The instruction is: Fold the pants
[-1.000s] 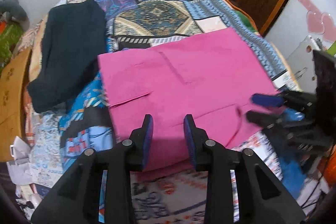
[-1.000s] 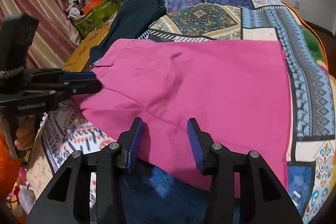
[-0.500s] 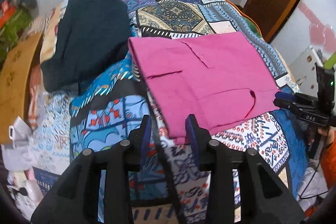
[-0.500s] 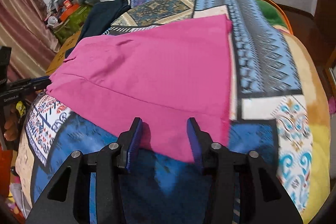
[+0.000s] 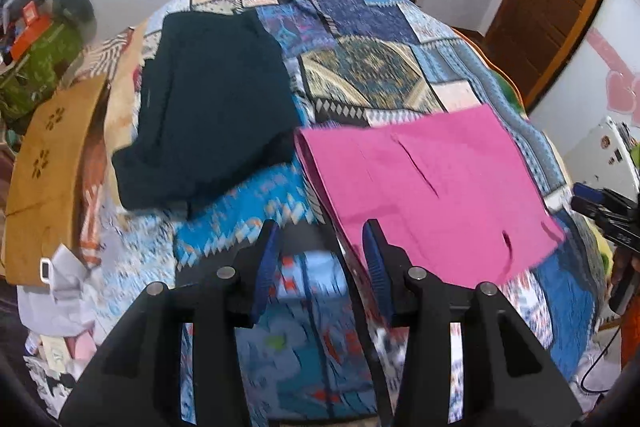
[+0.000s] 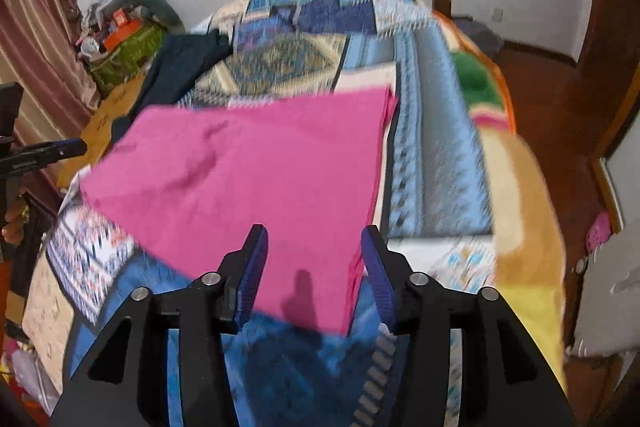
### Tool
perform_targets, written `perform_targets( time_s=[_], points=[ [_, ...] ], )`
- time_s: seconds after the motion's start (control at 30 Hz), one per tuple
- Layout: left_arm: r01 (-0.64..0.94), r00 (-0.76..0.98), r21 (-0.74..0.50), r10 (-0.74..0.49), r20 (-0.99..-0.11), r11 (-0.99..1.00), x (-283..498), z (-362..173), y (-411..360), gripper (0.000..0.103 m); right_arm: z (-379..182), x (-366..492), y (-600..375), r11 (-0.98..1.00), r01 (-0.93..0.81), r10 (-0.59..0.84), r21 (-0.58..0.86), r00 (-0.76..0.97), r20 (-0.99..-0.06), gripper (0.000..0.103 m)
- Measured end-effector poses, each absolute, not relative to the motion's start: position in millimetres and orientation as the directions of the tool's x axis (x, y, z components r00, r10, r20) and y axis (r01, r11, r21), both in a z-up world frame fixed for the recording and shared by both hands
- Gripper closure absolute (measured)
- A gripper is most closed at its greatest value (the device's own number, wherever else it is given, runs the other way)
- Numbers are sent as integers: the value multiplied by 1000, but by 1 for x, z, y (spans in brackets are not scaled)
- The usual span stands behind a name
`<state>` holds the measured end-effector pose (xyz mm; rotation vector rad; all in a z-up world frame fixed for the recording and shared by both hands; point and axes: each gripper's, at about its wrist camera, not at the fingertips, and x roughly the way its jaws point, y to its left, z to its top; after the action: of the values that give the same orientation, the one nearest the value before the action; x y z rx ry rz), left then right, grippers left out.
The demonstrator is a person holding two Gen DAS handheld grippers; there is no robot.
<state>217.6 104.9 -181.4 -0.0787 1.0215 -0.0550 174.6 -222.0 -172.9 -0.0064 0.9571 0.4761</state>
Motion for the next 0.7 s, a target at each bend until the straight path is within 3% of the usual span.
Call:
perform_targets(
  time_s=[0.33,0.7],
  points=[
    [-45,487,-147,-107,-867,988,294,-196,119,60,-166,248,-212,905,-390,371,171,525,-766,53],
    [-92,368,-244,-195,-909,965,343,-248,124,60,-216,345,-206,925,-348,314,150,484,-817,53]
  ],
)
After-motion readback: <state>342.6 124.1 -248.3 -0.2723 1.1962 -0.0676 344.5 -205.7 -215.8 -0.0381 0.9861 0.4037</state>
